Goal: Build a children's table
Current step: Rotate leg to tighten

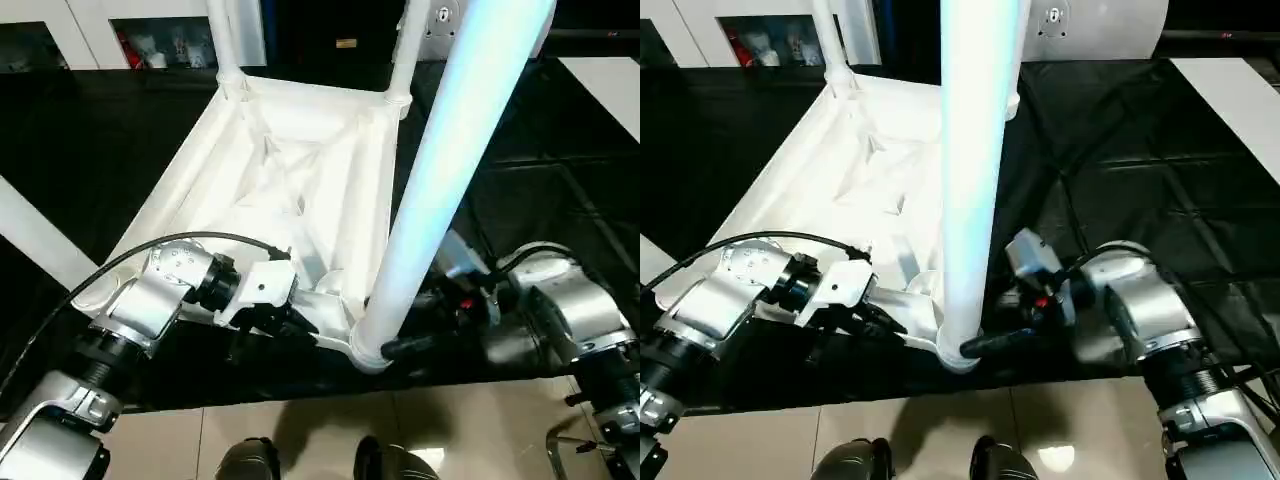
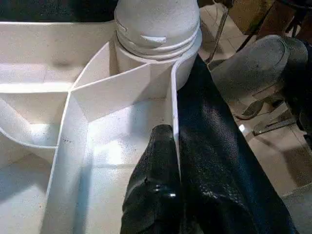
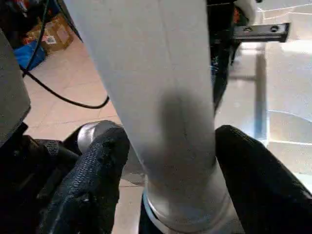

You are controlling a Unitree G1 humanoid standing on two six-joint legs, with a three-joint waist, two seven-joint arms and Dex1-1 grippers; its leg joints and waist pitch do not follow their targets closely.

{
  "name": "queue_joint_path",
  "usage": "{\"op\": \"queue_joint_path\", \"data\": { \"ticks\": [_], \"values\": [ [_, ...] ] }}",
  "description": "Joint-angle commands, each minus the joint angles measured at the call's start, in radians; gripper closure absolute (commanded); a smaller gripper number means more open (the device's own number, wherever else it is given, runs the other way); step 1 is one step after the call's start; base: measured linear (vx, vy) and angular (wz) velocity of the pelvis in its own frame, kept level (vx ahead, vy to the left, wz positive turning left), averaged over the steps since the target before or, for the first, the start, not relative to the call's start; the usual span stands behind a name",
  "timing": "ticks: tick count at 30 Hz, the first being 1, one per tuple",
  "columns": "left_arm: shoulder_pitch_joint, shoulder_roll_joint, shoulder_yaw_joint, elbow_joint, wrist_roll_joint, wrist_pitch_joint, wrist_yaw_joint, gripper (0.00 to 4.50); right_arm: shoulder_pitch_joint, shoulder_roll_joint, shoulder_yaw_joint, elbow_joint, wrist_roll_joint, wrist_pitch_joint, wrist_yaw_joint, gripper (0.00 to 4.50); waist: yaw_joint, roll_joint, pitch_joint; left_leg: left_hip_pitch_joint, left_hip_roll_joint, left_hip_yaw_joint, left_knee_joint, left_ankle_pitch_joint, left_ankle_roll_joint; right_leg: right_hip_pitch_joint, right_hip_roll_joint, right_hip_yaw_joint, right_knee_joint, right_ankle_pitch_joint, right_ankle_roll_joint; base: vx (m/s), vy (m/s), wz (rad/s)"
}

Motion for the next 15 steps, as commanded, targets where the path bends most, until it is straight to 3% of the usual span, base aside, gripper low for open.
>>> {"op": "queue_joint_path", "data": {
  "ticks": [1, 8, 13, 14, 15],
  "values": [
    [-0.007, -0.008, -0.044, -0.003, 0.013, -0.022, -0.044, 4.50, -0.011, -0.011, 0.016, -0.011, 0.013, 0.007, 0.015, 1.83, -0.010, -0.013, -0.073, 0.012, 0.078, -0.024, -0.064, -0.067, 0.143, 0.061, -0.103, 0.072, -0.062, -0.294, -0.186, 0.000, 0.000, 0.00],
    [-0.004, -0.008, -0.037, 0.007, 0.012, -0.020, -0.037, 4.50, -0.007, -0.025, 0.049, -0.026, 0.054, 0.039, 0.015, 2.34, -0.009, -0.013, -0.074, 0.011, 0.079, -0.024, -0.063, -0.048, 0.156, 0.061, -0.102, 0.072, -0.057, -0.244, -0.203, 0.000, 0.000, 0.00],
    [0.013, -0.020, 0.003, -0.006, -0.018, 0.047, 0.017, 4.50, 0.018, 0.024, -0.029, -0.096, 0.107, 0.188, -0.030, 2.42, -0.008, -0.012, -0.067, 0.010, 0.078, -0.024, -0.067, -0.079, 0.134, 0.060, -0.104, 0.073, -0.065, -0.312, -0.185, 0.000, 0.000, 0.00],
    [0.021, -0.031, 0.032, -0.020, -0.022, 0.093, 0.076, 4.50, 0.036, 0.041, -0.037, -0.133, 0.109, 0.230, -0.129, 2.42, -0.010, -0.012, -0.064, 0.010, 0.080, -0.025, -0.070, -0.085, 0.124, 0.059, -0.104, 0.074, -0.067, -0.327, -0.180, 0.000, 0.000, 0.00],
    [0.025, -0.038, 0.046, -0.029, -0.025, 0.123, 0.108, 4.50, 0.048, 0.062, -0.043, -0.141, 0.089, 0.221, -0.198, 2.42, -0.009, -0.010, -0.063, 0.012, 0.081, -0.027, -0.071, -0.088, 0.116, 0.058, -0.104, 0.073, -0.069, -0.333, -0.176, 0.000, 0.000, 0.00]
  ]
}}
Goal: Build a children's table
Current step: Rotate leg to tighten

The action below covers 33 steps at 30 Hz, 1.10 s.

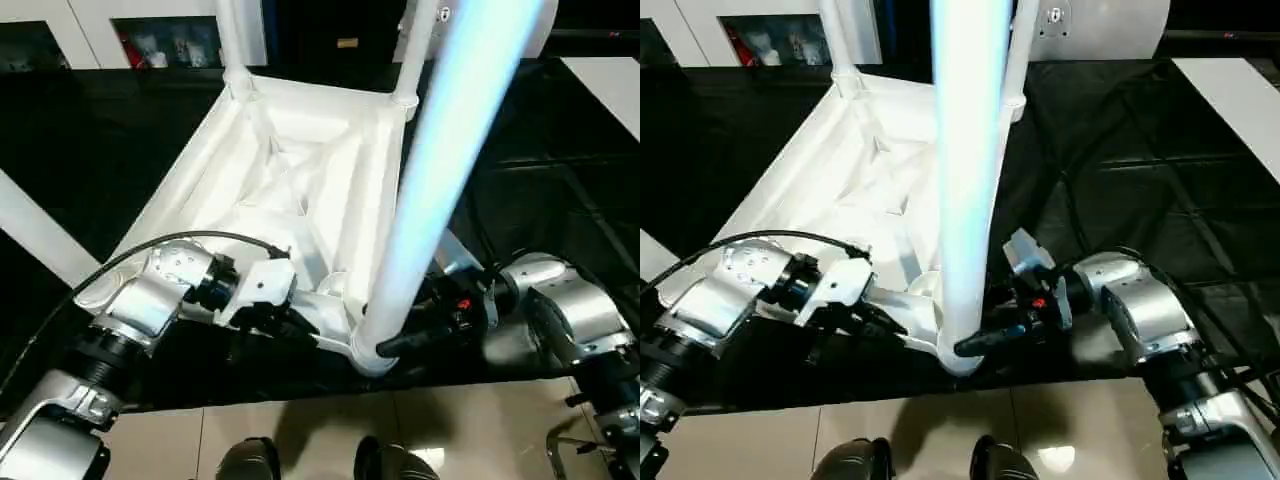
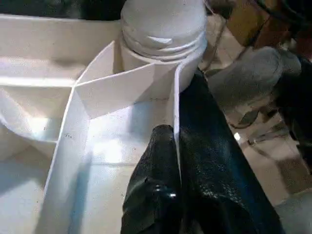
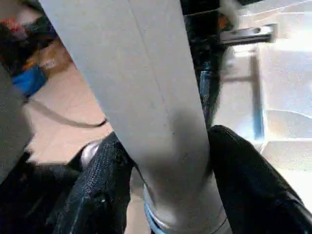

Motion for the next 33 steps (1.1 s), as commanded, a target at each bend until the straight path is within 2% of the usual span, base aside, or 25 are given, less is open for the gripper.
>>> {"op": "queue_joint_path", "data": {
  "ticks": [1, 3, 4, 5, 6, 7, 8, 9, 11, 12, 14, 15, 16, 17, 18, 20, 22, 24, 26, 29, 30, 32, 33],
  "values": [
    [0.008, -0.036, 0.014, -0.016, 0.004, 0.073, 0.115, 4.50, 0.016, 0.066, -0.012, -0.052, 0.029, 0.045, -0.146, 2.42, -0.013, -0.010, -0.062, 0.011, 0.079, -0.027, -0.071, -0.100, 0.102, 0.055, -0.104, 0.074, -0.070, -0.346, -0.178, 0.000, 0.000, 0.00],
    [0.011, -0.047, 0.027, -0.026, 0.005, 0.098, 0.153, 4.50, 0.025, 0.087, -0.017, -0.057, 0.016, 0.041, -0.211, 2.42, -0.019, -0.011, -0.060, 0.011, 0.071, -0.028, -0.072, -0.130, 0.082, 0.058, -0.106, 0.072, -0.081, -0.420, -0.155, 0.000, 0.000, 0.00],
    [0.017, -0.062, 0.040, -0.044, 0.000, 0.137, 0.191, 4.50, 0.032, 0.115, -0.025, -0.057, -0.014, 0.046, -0.285, 2.42, -0.025, -0.012, -0.055, 0.010, 0.068, -0.029, -0.074, -0.143, 0.075, 0.057, -0.106, 0.072, -0.087, -0.454, -0.141, 0.000, 0.000, 0.00],
    [0.017, -0.062, 0.040, -0.044, 0.000, 0.137, 0.191, 4.50, 0.032, 0.115, -0.025, -0.057, -0.014, 0.046, -0.285, 2.42, -0.030, -0.012, -0.055, 0.008, 0.069, -0.030, -0.075, -0.146, 0.067, 0.059, -0.105, 0.072, -0.085, -0.457, -0.138, 0.000, 0.000, 0.00],
    [0.031, -0.097, 0.060, -0.087, 0.001, 0.214, 0.272, 4.50, 0.042, 0.183, -0.049, -0.057, -0.073, 0.073, -0.442, 2.42, -0.041, -0.011, -0.057, 0.006, 0.070, -0.032, -0.075, -0.149, 0.057, 0.059, -0.106, 0.072, -0.083, -0.456, -0.137, 0.000, 0.000, 0.00],
    [0.031, -0.097, 0.060, -0.087, 0.001, 0.214, 0.272, 4.50, 0.042, 0.183, -0.049, -0.057, -0.073, 0.073, -0.442, 2.43, -0.056, -0.012, -0.054, -0.003, 0.070, -0.038, -0.080, -0.148, 0.049, 0.061, -0.104, 0.068, -0.083, -0.448, -0.138, 0.000, 0.000, 0.00],
    [0.037, -0.117, 0.069, -0.108, 0.002, 0.254, 0.314, 4.50, 0.047, 0.216, -0.061, -0.061, -0.093, 0.092, -0.512, 2.43, -0.062, -0.009, -0.053, -0.003, 0.068, -0.039, -0.079, -0.156, 0.044, 0.062, -0.104, 0.067, -0.084, -0.459, -0.135, 0.000, 0.000, 0.00],
    [0.045, -0.157, 0.085, -0.144, 0.010, 0.324, 0.386, 4.50, 0.055, 0.262, -0.075, -0.083, -0.120, 0.130, -0.614, 2.44, -0.076, -0.010, -0.056, 0.001, 0.065, -0.035, -0.074, -0.136, 0.045, 0.063, -0.105, 0.072, -0.085, -0.440, -0.136, 0.000, 0.000, 0.00],
    [0.049, -0.188, 0.097, -0.166, 0.018, 0.370, 0.440, 4.50, 0.058, 0.295, -0.080, -0.095, -0.136, 0.154, -0.690, 2.46, -0.080, -0.009, -0.055, -0.002, 0.062, -0.033, -0.073, -0.113, 0.054, 0.061, -0.101, 0.070, -0.085, -0.418, -0.143, 0.000, 0.000, 0.00],
    [0.048, -0.230, 0.111, -0.181, 0.024, 0.414, 0.503, 4.50, 0.052, 0.337, -0.095, -0.090, -0.155, 0.181, -0.786, 2.49, -0.080, -0.007, -0.058, 0.000, 0.059, -0.030, -0.072, -0.088, 0.076, 0.061, -0.099, 0.071, -0.084, -0.377, -0.153, 0.000, 0.000, 0.00],
    [0.045, -0.267, 0.122, -0.189, 0.030, 0.450, 0.558, 4.50, 0.044, 0.374, -0.109, -0.083, -0.165, 0.205, -0.867, 2.49, -0.084, -0.007, -0.055, 0.000, 0.061, -0.027, -0.073, -0.075, 0.077, 0.056, -0.095, 0.071, -0.082, -0.345, -0.164, 0.000, 0.000, 0.00],
    [0.038, -0.301, 0.131, -0.188, 0.042, 0.472, 0.613, 4.50, 0.035, 0.411, -0.125, -0.074, -0.179, 0.224, -0.946, 2.50, -0.083, -0.008, -0.058, 0.001, 0.060, -0.029, -0.073, -0.073, 0.079, 0.061, -0.097, 0.069, -0.082, -0.344, -0.163, 0.000, 0.000, 0.00],
    [0.032, -0.327, 0.138, -0.186, 0.052, 0.486, 0.659, 4.50, 0.028, 0.444, -0.142, -0.065, -0.194, 0.232, -1.009, 2.50, -0.082, -0.006, -0.056, 0.002, 0.061, -0.029, -0.074, -0.076, 0.082, 0.058, -0.097, 0.070, -0.084, -0.347, -0.162, 0.000, 0.000, 0.00],
    [0.025, -0.350, 0.142, -0.182, 0.060, 0.499, 0.698, 4.50, 0.022, 0.476, -0.159, -0.057, -0.201, 0.240, -1.059, 2.50, -0.085, -0.005, -0.055, 0.002, 0.063, -0.030, -0.075, -0.082, 0.079, 0.057, -0.096, 0.069, -0.083, -0.344, -0.165, 0.000, 0.000, 0.00],
    [0.009, -0.398, 0.154, -0.170, 0.072, 0.516, 0.771, 4.50, 0.016, 0.535, -0.183, -0.048, -0.220, 0.243, -1.147, 2.50, -0.087, -0.008, -0.055, 0.003, 0.064, -0.029, -0.076, -0.093, 0.077, 0.056, -0.096, 0.070, -0.084, -0.343, -0.165, 0.000, 0.000, 0.00],
    [0.000, -0.432, 0.154, -0.170, 0.081, 0.536, 0.816, 4.50, 0.017, 0.580, -0.199, -0.049, -0.233, 0.242, -1.214, 2.50, -0.085, -0.006, -0.054, 0.006, 0.064, -0.029, -0.077, -0.107, 0.068, 0.054, -0.099, 0.071, -0.086, -0.357, -0.161, 0.000, 0.000, 0.00],
    [0.000, -0.437, 0.140, -0.176, 0.095, 0.543, 0.825, 4.50, 0.030, 0.594, -0.199, -0.060, -0.238, 0.207, -1.223, 2.50, -0.083, -0.006, -0.054, 0.006, 0.065, -0.030, -0.079, -0.109, 0.074, 0.055, -0.098, 0.072, -0.084, -0.338, -0.152, 0.000, 0.000, 0.00],
    [0.003, -0.425, 0.130, -0.176, 0.109, 0.538, 0.818, 4.50, 0.042, 0.593, -0.207, -0.068, -0.237, 0.187, -1.224, 1.94, -0.081, -0.005, -0.055, 0.006, 0.065, -0.029, -0.079, -0.105, 0.082, 0.056, -0.100, 0.073, -0.084, -0.312, -0.150, 0.000, 0.000, 0.00],
    [0.013, -0.403, 0.124, -0.185, 0.120, 0.537, 0.804, 4.50, 0.053, 0.575, -0.210, -0.078, -0.244, 0.152, -1.214, 1.78, -0.081, -0.004, -0.057, 0.005, 0.066, -0.029, -0.079, -0.099, 0.087, 0.058, -0.100, 0.073, -0.082, -0.287, -0.153, 0.000, 0.000, 0.00],
    [0.029, -0.371, 0.120, -0.198, 0.119, 0.532, 0.776, 4.50, 0.067, 0.532, -0.210, -0.088, -0.246, 0.114, -1.161, 1.58, -0.079, -0.002, -0.060, 0.004, 0.066, -0.029, -0.077, -0.084, 0.096, 0.062, -0.101, 0.074, -0.076, -0.244, -0.167, 0.000, 0.000, 0.00],
    [0.034, -0.360, 0.118, -0.201, 0.116, 0.524, 0.762, 4.50, 0.071, 0.515, -0.212, -0.092, -0.249, 0.097, -1.142, 1.38, -0.080, -0.004, -0.060, 0.003, 0.066, -0.027, -0.076, -0.074, 0.106, 0.062, -0.099, 0.075, -0.073, -0.218, -0.174, 0.000, 0.000, 0.00],
    [0.044, -0.337, 0.113, -0.207, 0.110, 0.500, 0.730, 4.50, 0.075, 0.489, -0.230, -0.094, -0.250, 0.070, -1.116, 1.30, -0.078, -0.003, -0.063, 0.000, 0.064, -0.027, -0.074, -0.058, 0.120, 0.066, -0.100, 0.074, -0.071, -0.202, -0.179, 0.000, 0.000, 0.00],
    [0.052, -0.318, 0.110, -0.209, 0.099, 0.478, 0.700, 4.50, 0.081, 0.457, -0.229, -0.101, -0.244, 0.044, -1.064, 1.12, -0.077, -0.004, -0.063, -0.001, 0.064, -0.028, -0.073, -0.049, 0.130, 0.068, -0.100, 0.073, -0.070, -0.189, -0.183, 0.000, 0.000, 0.00]
  ]
}}
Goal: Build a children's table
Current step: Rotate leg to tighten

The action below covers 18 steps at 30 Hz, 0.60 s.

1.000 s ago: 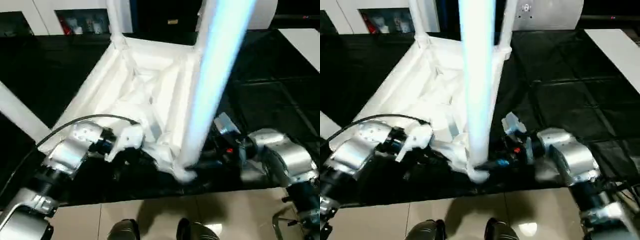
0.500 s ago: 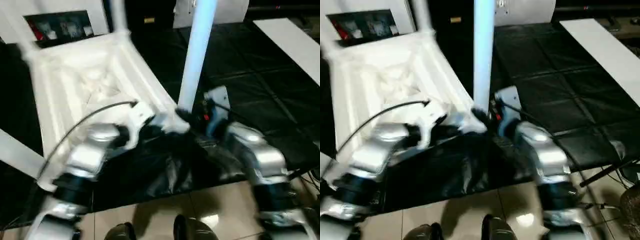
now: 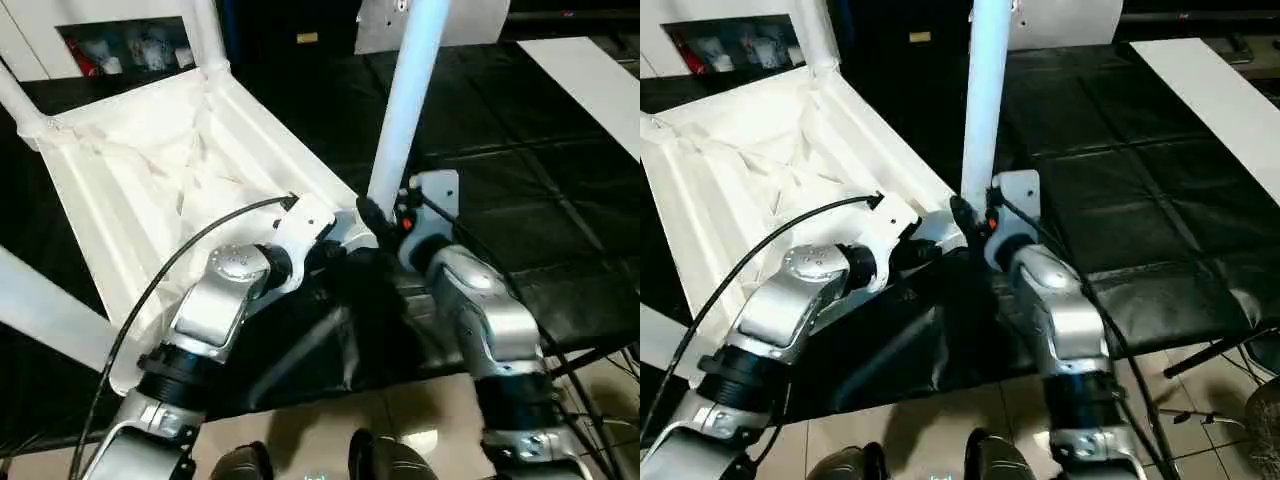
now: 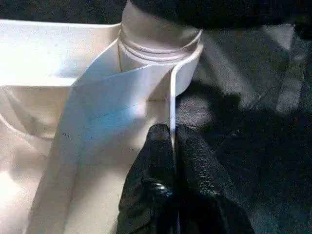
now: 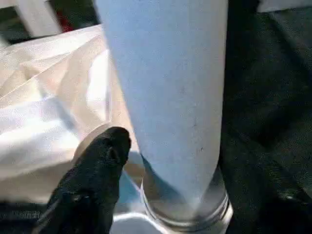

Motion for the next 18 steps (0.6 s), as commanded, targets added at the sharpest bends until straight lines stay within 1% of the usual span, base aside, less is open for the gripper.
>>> {"op": "queue_joint_path", "data": {
  "ticks": [1, 2, 3, 5, 6, 7, 8, 9, 10, 11, 12, 13, 14, 16, 17, 18],
  "values": [
    [0.031, 0.025, -0.023, -0.016, -0.051, -0.064, -0.093, 4.50, 0.026, -0.051, 0.026, 0.000, 0.036, -0.032, 0.124, 1.02, 0.006, -0.003, -0.068, -0.001, 0.064, -0.028, -0.052, -0.038, 0.148, 0.073, -0.102, 0.073, -0.059, -0.172, -0.185, 0.000, 0.000, 0.00],
    [0.037, 0.040, -0.023, -0.017, -0.059, -0.070, -0.117, 4.50, 0.030, -0.074, 0.023, -0.004, 0.052, -0.037, 0.167, 0.93, 0.007, -0.005, -0.068, -0.002, 0.064, -0.028, -0.051, -0.029, 0.164, 0.074, -0.101, 0.073, -0.058, -0.154, -0.188, 0.000, 0.000, 0.00],
    [0.046, 0.077, -0.032, -0.009, -0.062, -0.120, -0.173, 4.50, 0.035, -0.127, 0.026, -0.007, 0.062, -0.054, 0.244, 0.85, 0.006, -0.004, -0.070, -0.003, 0.063, -0.027, -0.049, -0.020, 0.174, 0.075, -0.099, 0.072, -0.055, -0.138, -0.195, 0.000, 0.000, 0.00],
    [0.047, 0.086, -0.035, -0.007, -0.063, -0.134, -0.185, 4.50, 0.035, -0.139, 0.028, -0.007, 0.062, -0.060, 0.261, 0.68, 0.007, -0.004, -0.070, -0.002, 0.066, -0.028, -0.049, -0.010, 0.185, 0.074, -0.099, 0.072, -0.052, -0.125, -0.201, 0.000, 0.000, 0.00],
    [0.050, 0.103, -0.037, -0.003, -0.068, -0.150, -0.211, 4.50, 0.036, -0.169, 0.035, -0.004, 0.064, -0.066, 0.305, 0.58, 0.007, -0.003, -0.069, -0.002, 0.066, -0.028, -0.048, -0.012, 0.190, 0.072, -0.099, 0.070, -0.053, -0.131, -0.206, 0.000, 0.000, 0.00],
    [0.052, 0.123, -0.041, 0.005, -0.073, -0.183, -0.245, 4.50, 0.037, -0.206, 0.045, 0.002, 0.061, -0.084, 0.358, 0.49, 0.009, -0.006, -0.069, -0.002, 0.064, -0.028, -0.047, -0.027, 0.191, 0.071, -0.099, 0.069, -0.055, -0.160, -0.202, 0.000, 0.000, 0.00],
    [0.060, 0.173, -0.057, 0.018, -0.087, -0.254, -0.338, 4.50, 0.037, -0.275, 0.058, 0.013, 0.076, -0.105, 0.482, 0.49, 0.007, -0.007, -0.067, 0.000, 0.065, -0.026, -0.048, -0.036, 0.189, 0.071, -0.100, 0.071, -0.058, -0.183, -0.198, 0.000, 0.000, 0.00],
    [0.061, 0.177, -0.059, 0.019, -0.088, -0.259, -0.346, 4.50, 0.037, -0.281, 0.059, 0.013, 0.078, -0.106, 0.492, 0.49, 0.014, -0.007, -0.066, 0.001, 0.063, -0.026, -0.047, -0.059, 0.188, 0.073, -0.100, 0.070, -0.064, -0.233, -0.182, 0.000, 0.000, 0.00],
    [0.065, 0.217, -0.078, 0.028, -0.093, -0.303, -0.418, 4.50, 0.034, -0.323, 0.065, 0.022, 0.094, -0.121, 0.583, 0.49, 0.018, -0.006, -0.064, 0.002, 0.062, -0.026, -0.048, -0.065, 0.185, 0.069, -0.099, 0.071, -0.066, -0.262, -0.173, 0.000, 0.000, 0.00],
    [0.065, 0.230, -0.085, 0.032, -0.096, -0.321, -0.438, 4.50, 0.032, -0.336, 0.069, 0.029, 0.101, -0.130, 0.611, 0.49, 0.020, -0.007, -0.064, 0.004, 0.065, -0.025, -0.049, -0.070, 0.181, 0.068, -0.098, 0.072, -0.066, -0.275, -0.167, 0.000, 0.000, 0.00],
    [0.061, 0.253, -0.090, 0.052, -0.104, -0.345, -0.482, 4.50, 0.024, -0.379, 0.090, 0.041, 0.110, -0.154, 0.702, 0.49, 0.027, -0.004, -0.066, 0.009, 0.067, -0.023, -0.048, -0.068, 0.178, 0.064, -0.099, 0.072, -0.066, -0.279, -0.168, 0.000, 0.000, 0.00],
    [0.061, 0.254, -0.090, 0.053, -0.104, -0.346, -0.483, 4.50, 0.023, -0.380, 0.091, 0.041, 0.110, -0.155, 0.705, 0.49, 0.029, -0.004, -0.066, 0.010, 0.068, -0.024, -0.048, -0.066, 0.177, 0.064, -0.097, 0.072, -0.064, -0.271, -0.172, 0.000, 0.000, 0.00],
    [0.058, 0.271, -0.096, 0.062, -0.111, -0.367, -0.525, 4.50, 0.016, -0.403, 0.100, 0.046, 0.128, -0.158, 0.773, 0.49, 0.033, -0.003, -0.067, 0.011, 0.073, -0.024, -0.049, -0.057, 0.176, 0.062, -0.097, 0.072, -0.059, -0.248, -0.183, 0.000, 0.000, 0.00],
    [0.050, 0.299, -0.107, 0.079, -0.117, -0.405, -0.590, 4.50, 0.000, -0.437, 0.111, 0.058, 0.160, -0.157, 0.888, 0.49, 0.037, -0.005, -0.072, 0.009, 0.076, -0.025, -0.047, -0.045, 0.187, 0.066, -0.098, 0.071, -0.052, -0.204, -0.204, 0.000, 0.000, 0.00],
    [0.047, 0.305, -0.111, 0.084, -0.117, -0.418, -0.605, 4.50, -0.005, -0.444, 0.116, 0.062, 0.166, -0.158, 0.913, 0.49, 0.039, -0.004, -0.073, 0.009, 0.076, -0.026, -0.045, -0.040, 0.192, 0.066, -0.098, 0.070, -0.049, -0.193, -0.209, 0.000, 0.000, 0.00],
    [0.038, 0.321, -0.122, 0.101, -0.115, -0.451, -0.646, 4.50, -0.019, -0.466, 0.137, 0.076, 0.169, -0.171, 0.975, 0.49, 0.041, -0.005, -0.075, 0.009, 0.076, -0.025, -0.043, -0.032, 0.199, 0.066, -0.098, 0.069, -0.046, -0.177, -0.217, 0.000, 0.000, 0.00]
  ]
}}
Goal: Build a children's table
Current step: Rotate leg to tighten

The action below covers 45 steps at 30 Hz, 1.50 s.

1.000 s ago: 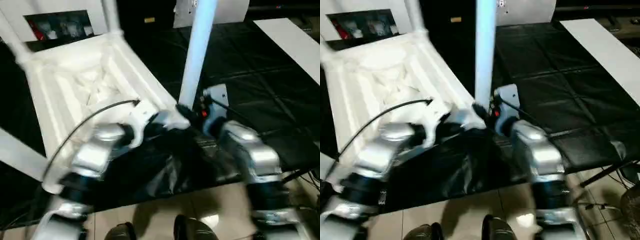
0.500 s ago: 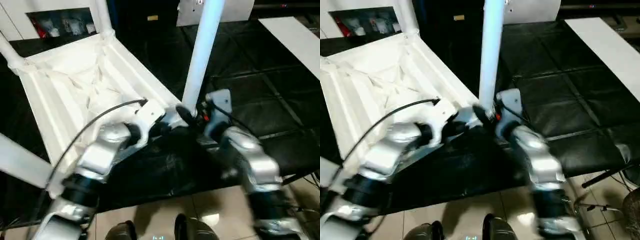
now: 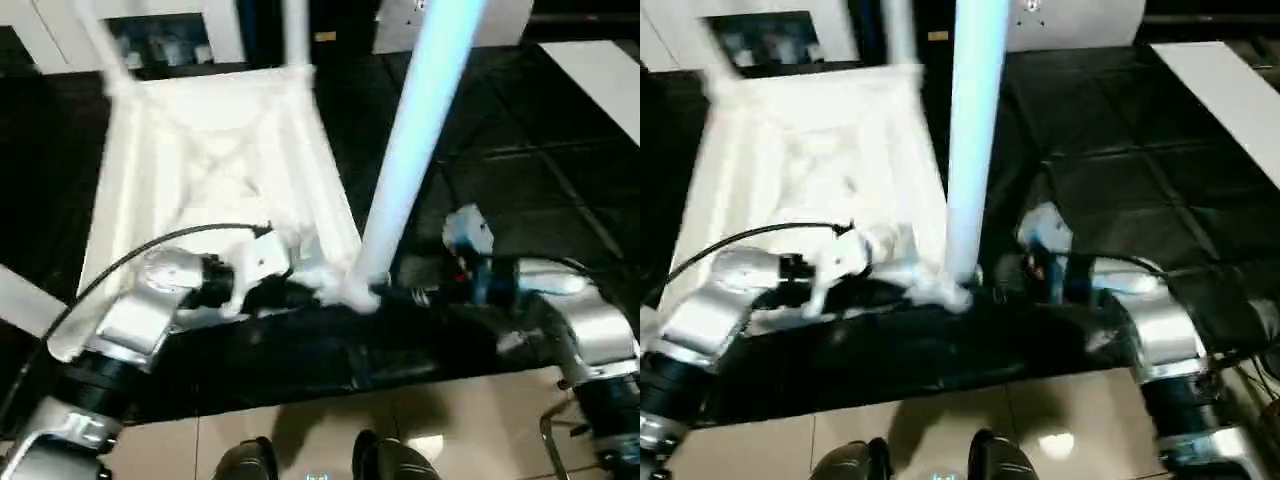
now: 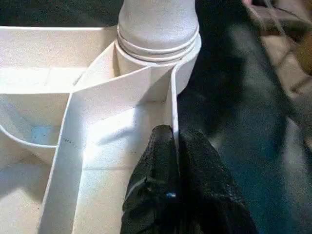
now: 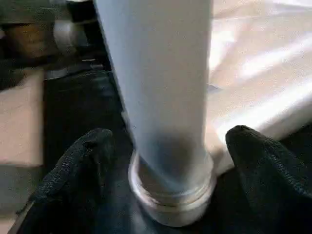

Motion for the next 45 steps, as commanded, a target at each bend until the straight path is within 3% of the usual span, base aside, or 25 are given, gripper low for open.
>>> {"op": "queue_joint_path", "data": {
  "ticks": [1, 3, 7, 8, 22, 31, 35, 38, 39, 43, 45],
  "values": [
    [-0.005, 0.011, -0.060, 0.012, 0.004, -0.048, -0.092, 4.50, -0.015, -0.023, 0.020, 0.007, 0.017, -0.023, 0.080, 0.49, -0.002, -0.009, -0.078, 0.010, 0.075, -0.025, -0.052, -0.026, 0.199, 0.069, -0.096, 0.071, -0.051, -0.168, -0.215, 0.000, 0.000, 0.00],
    [-0.027, 0.033, -0.088, 0.044, 0.003, -0.109, -0.162, 4.50, -0.039, -0.032, 0.058, 0.035, 0.012, -0.044, 0.166, 0.49, 0.007, -0.012, -0.080, 0.009, 0.073, -0.023, -0.049, -0.019, 0.204, 0.068, -0.100, 0.072, -0.049, -0.172, -0.216, 0.000, 0.000, 0.00],
    [-0.040, 0.035, -0.100, 0.057, 0.002, -0.134, -0.205, 4.50, -0.059, -0.026, 0.075, 0.061, 0.015, -0.044, 0.211, 0.49, 0.012, -0.015, -0.081, 0.010, 0.077, -0.023, -0.050, -0.017, 0.190, 0.069, -0.102, 0.073, -0.048, -0.186, -0.216, 0.000, 0.000, 0.00],
    [-0.045, 0.033, -0.104, 0.058, -0.002, -0.135, -0.218, 4.50, -0.067, -0.021, 0.081, 0.071, 0.019, -0.035, 0.228, 0.74, 0.013, -0.016, -0.082, 0.010, 0.078, -0.024, -0.051, -0.015, 0.188, 0.068, -0.101, 0.073, -0.049, -0.186, -0.218, 0.000, 0.000, 0.00],
    [-0.090, -0.006, -0.129, 0.123, 0.003, -0.201, -0.253, 4.50, -0.124, -0.030, 0.180, 0.126, 0.064, -0.027, 0.322, 1.88, 0.028, -0.021, -0.081, 0.010, 0.078, -0.023, -0.049, -0.004, 0.184, 0.067, -0.101, 0.072, -0.046, -0.190, -0.213, 0.000, 0.000, 0.00],
    [-0.091, -0.002, -0.124, 0.143, 0.008, -0.212, -0.246, 4.50, -0.126, -0.045, 0.207, 0.115, 0.097, 0.003, 0.322, 2.33, 0.029, -0.024, -0.080, 0.010, 0.078, -0.023, -0.048, -0.001, 0.187, 0.067, -0.101, 0.073, -0.045, -0.183, -0.212, 0.000, 0.000, 0.00],
    [-0.080, -0.011, -0.094, 0.132, -0.008, -0.162, -0.202, 4.50, -0.100, -0.016, 0.160, 0.073, 0.118, 0.088, 0.299, 2.33, 0.029, -0.024, -0.077, 0.009, 0.078, -0.023, -0.050, -0.009, 0.180, 0.067, -0.101, 0.073, -0.048, -0.206, -0.205, 0.000, 0.000, 0.00],
    [-0.073, -0.023, -0.069, 0.107, -0.015, -0.107, -0.141, 4.50, -0.071, 0.016, 0.133, 0.022, 0.140, 0.159, 0.193, 2.33, 0.029, -0.023, -0.073, 0.009, 0.080, -0.024, -0.053, -0.031, 0.163, 0.065, -0.104, 0.073, -0.055, -0.254, -0.193, 0.000, 0.000, 0.00],
    [-0.074, -0.036, -0.055, 0.091, -0.009, -0.057, -0.088, 4.50, -0.053, 0.052, 0.113, 0.006, 0.137, 0.179, 0.091, 2.33, 0.026, -0.023, -0.071, 0.010, 0.077, -0.024, -0.056, -0.055, 0.135, 0.066, -0.104, 0.074, -0.062, -0.309, -0.174, 0.000, 0.000, 0.00],
    [-0.079, -0.077, -0.024, 0.063, -0.009, 0.047, 0.018, 4.50, -0.036, 0.125, 0.090, 0.009, 0.085, 0.178, -0.099, 2.33, 0.016, -0.019, -0.062, 0.013, 0.068, -0.027, -0.061, -0.121, 0.086, 0.065, -0.107, 0.071, -0.082, -0.453, -0.132, 0.000, 0.000, 0.00],
    [-0.082, -0.109, -0.008, 0.045, -0.012, 0.105, 0.078, 4.50, -0.033, 0.174, 0.073, 0.009, 0.058, 0.204, -0.209, 2.33, -0.005, -0.018, -0.061, 0.008, 0.067, -0.034, -0.066, -0.129, 0.058, 0.069, -0.106, 0.068, -0.083, -0.472, -0.119, 0.000, 0.000, 0.00]
  ]
}}
